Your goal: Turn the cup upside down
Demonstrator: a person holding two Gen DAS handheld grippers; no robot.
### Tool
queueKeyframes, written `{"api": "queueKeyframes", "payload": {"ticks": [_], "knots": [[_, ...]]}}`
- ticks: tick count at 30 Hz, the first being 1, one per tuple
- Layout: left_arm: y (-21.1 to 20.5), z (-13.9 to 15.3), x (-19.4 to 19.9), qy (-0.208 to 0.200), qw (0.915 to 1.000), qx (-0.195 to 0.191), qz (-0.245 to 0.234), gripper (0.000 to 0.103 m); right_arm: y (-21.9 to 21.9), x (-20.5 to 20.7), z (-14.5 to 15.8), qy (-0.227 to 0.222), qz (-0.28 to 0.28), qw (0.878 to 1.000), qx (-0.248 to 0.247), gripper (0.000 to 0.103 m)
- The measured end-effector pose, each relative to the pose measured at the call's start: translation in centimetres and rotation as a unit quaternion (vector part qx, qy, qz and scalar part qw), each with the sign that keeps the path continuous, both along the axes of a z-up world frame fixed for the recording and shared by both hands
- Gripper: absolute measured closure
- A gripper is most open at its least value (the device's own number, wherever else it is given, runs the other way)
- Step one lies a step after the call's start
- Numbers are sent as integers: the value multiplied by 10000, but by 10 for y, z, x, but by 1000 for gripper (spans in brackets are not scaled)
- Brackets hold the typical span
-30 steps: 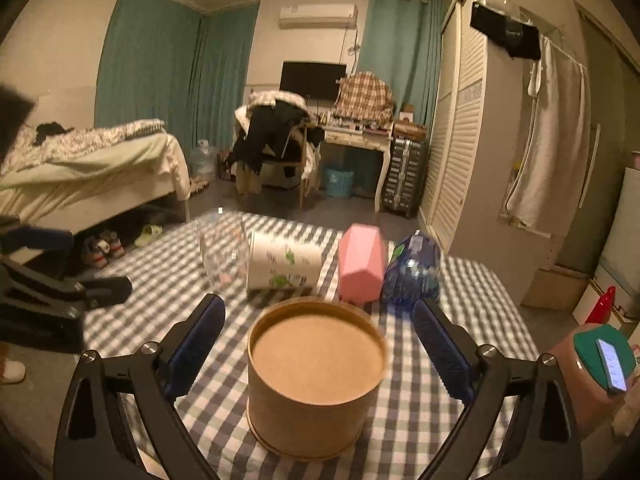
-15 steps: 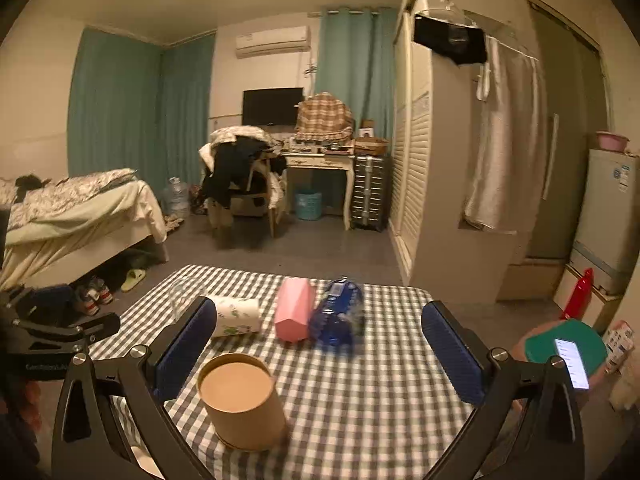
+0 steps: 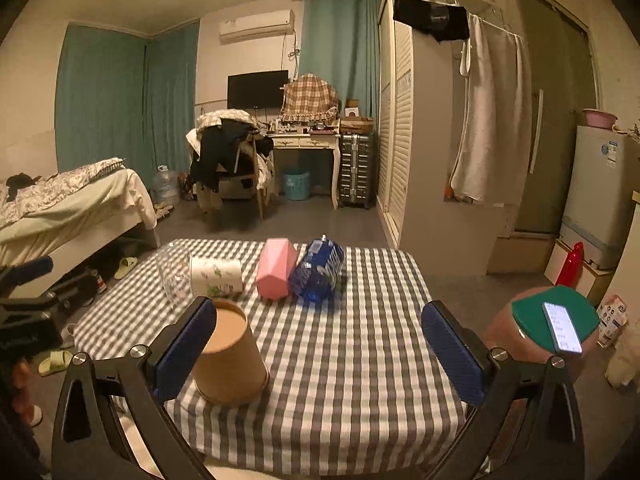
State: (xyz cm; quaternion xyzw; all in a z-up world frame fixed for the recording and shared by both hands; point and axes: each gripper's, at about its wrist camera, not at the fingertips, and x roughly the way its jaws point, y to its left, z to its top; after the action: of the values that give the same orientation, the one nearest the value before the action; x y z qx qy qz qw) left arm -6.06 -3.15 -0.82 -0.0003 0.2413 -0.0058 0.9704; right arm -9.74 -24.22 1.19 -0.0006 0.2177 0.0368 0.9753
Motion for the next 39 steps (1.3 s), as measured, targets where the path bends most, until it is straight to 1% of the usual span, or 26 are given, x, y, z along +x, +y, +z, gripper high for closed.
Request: {"api": "queueKeyframes", "payload": {"ticks": [6,17,22,39], "knots": [[-1,-8,-4,62,10000,22,-10,0,1,-3,-11,77,-42,9999,-56,0],[0,-9,-7,60,10000,-27,-18,0,3,-4,-10,52,-26,9999,-108,0],[3,-10,-6,102,9998,-151,-10,0,4,-5,-9,54,-27,9999,-113,0],[1,-9,-4,147,9999,-55,-33,0,2,-5,-11,79,-17,9998,-154,0]]}}
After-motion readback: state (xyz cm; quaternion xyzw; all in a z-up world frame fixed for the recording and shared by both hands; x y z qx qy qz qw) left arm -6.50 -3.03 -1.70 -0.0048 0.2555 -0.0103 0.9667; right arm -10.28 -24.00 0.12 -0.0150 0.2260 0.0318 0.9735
